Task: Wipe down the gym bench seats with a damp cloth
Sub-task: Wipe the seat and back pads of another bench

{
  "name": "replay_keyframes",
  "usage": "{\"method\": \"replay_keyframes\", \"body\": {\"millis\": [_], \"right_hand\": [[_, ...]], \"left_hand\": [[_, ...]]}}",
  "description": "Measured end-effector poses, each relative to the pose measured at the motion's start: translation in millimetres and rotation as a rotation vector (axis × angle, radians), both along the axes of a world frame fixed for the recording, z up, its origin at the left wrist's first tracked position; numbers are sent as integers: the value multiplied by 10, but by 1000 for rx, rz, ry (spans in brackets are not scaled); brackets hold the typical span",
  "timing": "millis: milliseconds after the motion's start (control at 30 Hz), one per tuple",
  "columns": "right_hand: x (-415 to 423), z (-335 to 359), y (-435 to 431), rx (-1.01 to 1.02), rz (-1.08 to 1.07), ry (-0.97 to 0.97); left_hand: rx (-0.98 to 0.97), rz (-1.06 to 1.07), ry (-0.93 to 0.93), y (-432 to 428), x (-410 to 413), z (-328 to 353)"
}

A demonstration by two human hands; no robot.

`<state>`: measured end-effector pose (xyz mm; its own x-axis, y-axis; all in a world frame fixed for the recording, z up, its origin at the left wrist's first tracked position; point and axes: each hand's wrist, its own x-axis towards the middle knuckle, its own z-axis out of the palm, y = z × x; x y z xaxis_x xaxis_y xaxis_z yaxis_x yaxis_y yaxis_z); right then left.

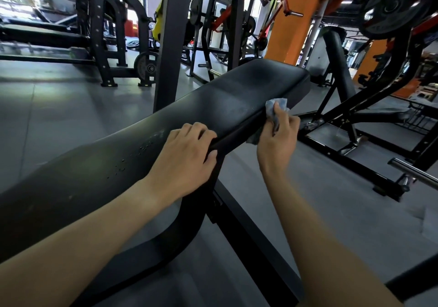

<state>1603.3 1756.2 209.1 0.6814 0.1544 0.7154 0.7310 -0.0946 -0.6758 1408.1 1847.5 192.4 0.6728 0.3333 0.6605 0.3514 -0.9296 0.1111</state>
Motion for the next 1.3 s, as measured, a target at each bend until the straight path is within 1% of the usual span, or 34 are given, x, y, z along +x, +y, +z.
{"method": "replay_keyframes", "body": {"millis": [67, 200, 333, 400, 467, 533, 700, 900, 967, 1033, 1067, 1167, 1267, 1300], "right_hand": [[-223, -132, 15, -83, 17, -70], [-574, -376, -6, -246, 128, -295], [-420, -315, -57, -291, 215, -423], [-224, -206, -87, -270, 178, -401], [-67, -101, -108, -232, 135, -299], [-21, -67, -96, -200, 126, -241], [-327, -210, 57, -129, 57, -197], [-748, -505, 85, -234, 181, -372], [-688, -475, 54, -296, 228, -465], [-511, -385, 26, -343, 210, -547], [-394, -332, 18, -325, 164, -543], [-114, -225, 0, -217, 29, -394], [-160, -280, 22, -205, 28, -349], [-224, -296, 42, -189, 29, -305]], "left_hand": [[1, 6, 26, 42, -102, -67], [-32, -28, 8, 70, -126, -130], [-94, -51, -26, 81, -126, -188], [-98, -65, -24, 95, -146, -212], [-94, -81, -18, 112, -162, -228], [-94, -92, -21, 129, -169, -236], [-104, -95, -39, 138, -163, -260], [-94, -94, -45, 151, -133, -275], [-99, -94, -46, 143, -134, -267], [-103, -102, -45, 139, -143, -257], [-103, -108, -41, 142, -154, -253], [-111, -131, -33, 159, -193, -248], [-122, -139, -25, 167, -217, -259], [-122, -138, -26, 167, -219, -262]]}}
